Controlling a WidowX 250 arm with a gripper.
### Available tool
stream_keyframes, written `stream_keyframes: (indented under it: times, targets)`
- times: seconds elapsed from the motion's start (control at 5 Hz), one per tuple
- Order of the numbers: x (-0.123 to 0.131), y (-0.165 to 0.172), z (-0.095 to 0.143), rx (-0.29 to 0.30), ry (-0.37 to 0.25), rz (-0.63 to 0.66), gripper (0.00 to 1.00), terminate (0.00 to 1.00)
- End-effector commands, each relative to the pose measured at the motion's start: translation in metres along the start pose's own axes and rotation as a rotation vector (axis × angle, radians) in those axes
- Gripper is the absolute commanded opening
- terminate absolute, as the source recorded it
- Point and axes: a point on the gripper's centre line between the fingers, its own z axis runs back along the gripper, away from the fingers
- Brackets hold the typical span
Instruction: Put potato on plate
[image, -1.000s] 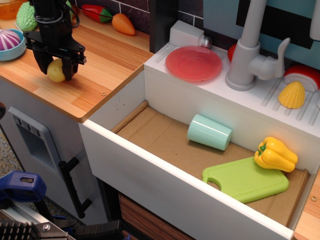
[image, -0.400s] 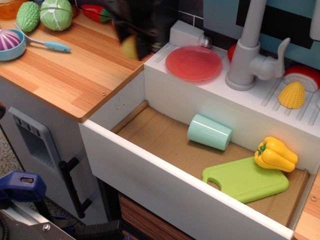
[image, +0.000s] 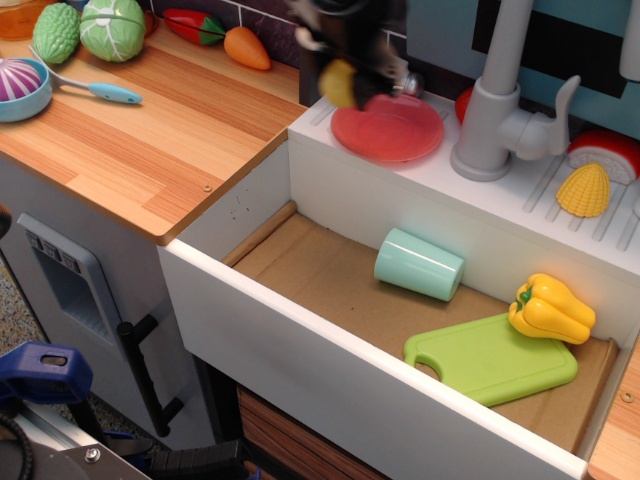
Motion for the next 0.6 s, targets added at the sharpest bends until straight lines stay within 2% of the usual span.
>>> stream_keyframes:
  times: [0.0, 0.2, 0.4]
  targets:
    - [0.017, 0.013, -0.011, -0.014, -0.068, -0.054, 0.0, 0.0]
    - [0.011, 0.017, -0.024, -0.038, -0.098, -0.08, 0.0, 0.0]
    - [0.01, 0.018, -0.028, -0.071, -0.112, -0.097, 1.0, 1.0]
